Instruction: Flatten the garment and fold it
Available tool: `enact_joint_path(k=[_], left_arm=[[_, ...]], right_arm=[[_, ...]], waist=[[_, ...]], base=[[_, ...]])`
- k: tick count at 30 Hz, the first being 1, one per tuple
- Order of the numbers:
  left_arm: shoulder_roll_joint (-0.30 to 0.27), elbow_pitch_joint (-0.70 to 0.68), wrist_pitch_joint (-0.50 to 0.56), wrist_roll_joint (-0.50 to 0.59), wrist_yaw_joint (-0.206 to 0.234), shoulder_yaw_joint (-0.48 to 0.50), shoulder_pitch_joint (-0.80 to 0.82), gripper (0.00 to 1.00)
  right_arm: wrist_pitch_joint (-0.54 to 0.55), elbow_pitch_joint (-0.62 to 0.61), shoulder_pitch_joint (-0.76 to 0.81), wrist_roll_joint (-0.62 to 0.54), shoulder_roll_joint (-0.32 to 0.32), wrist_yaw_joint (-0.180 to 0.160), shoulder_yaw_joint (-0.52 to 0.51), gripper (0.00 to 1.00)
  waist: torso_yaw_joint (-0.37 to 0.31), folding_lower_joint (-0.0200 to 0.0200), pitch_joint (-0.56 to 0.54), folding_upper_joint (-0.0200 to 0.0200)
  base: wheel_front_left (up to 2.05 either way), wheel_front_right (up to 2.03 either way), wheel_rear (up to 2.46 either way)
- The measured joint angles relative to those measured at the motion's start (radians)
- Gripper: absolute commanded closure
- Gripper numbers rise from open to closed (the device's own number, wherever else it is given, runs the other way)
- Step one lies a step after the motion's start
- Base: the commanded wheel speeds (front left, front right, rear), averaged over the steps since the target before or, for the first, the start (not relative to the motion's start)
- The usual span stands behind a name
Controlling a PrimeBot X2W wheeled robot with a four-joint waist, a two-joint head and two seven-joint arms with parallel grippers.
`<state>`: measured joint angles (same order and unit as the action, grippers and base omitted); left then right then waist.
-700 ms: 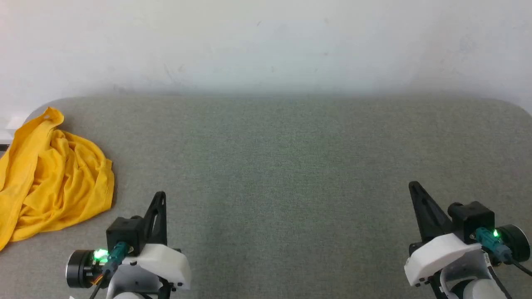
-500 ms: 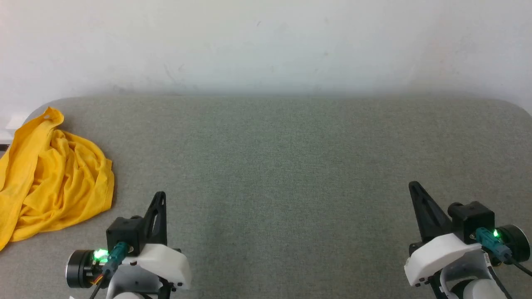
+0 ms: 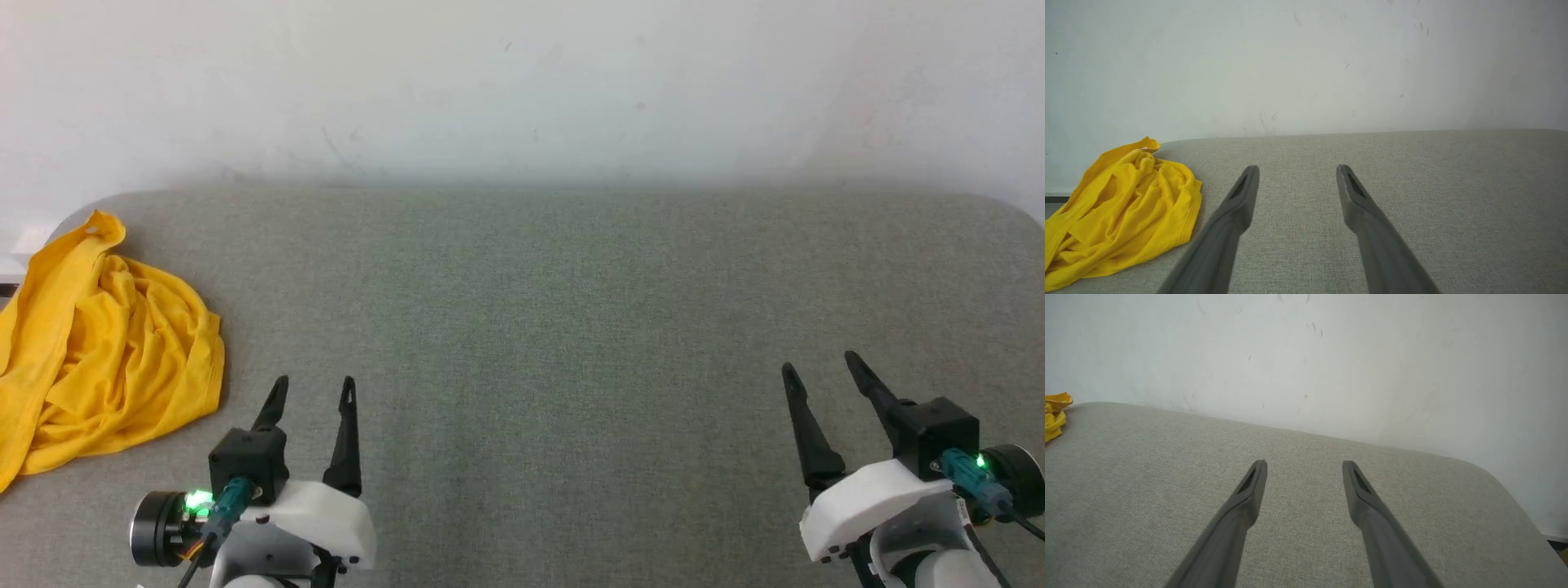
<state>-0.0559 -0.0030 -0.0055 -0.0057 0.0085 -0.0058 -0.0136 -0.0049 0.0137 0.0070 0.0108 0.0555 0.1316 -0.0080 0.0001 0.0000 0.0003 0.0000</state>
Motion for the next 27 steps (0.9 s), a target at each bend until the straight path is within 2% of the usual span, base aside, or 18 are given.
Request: enact_joint_path(k=[17, 27], left_arm=[[0.0, 0.009, -0.033, -0.012, 0.002, -0.002, -0.001, 0.0], [0.0, 0.011, -0.058, -0.03, 0.007, -0.009, -0.002, 0.0]], right_arm=[[-0.037, 0.012, 0.0, 0.012, 0.0, 0.0, -0.046, 0.0], [-0.059, 0.02, 0.0, 0.019, 0.0, 0.0, -0.057, 0.0]], waist=[[0.01, 0.0001, -0.001, 0.0], [0.041, 0.0, 0.003, 0.0001]], base=[[0.0, 0.0, 0.0], [0.0, 0.0, 0.0]])
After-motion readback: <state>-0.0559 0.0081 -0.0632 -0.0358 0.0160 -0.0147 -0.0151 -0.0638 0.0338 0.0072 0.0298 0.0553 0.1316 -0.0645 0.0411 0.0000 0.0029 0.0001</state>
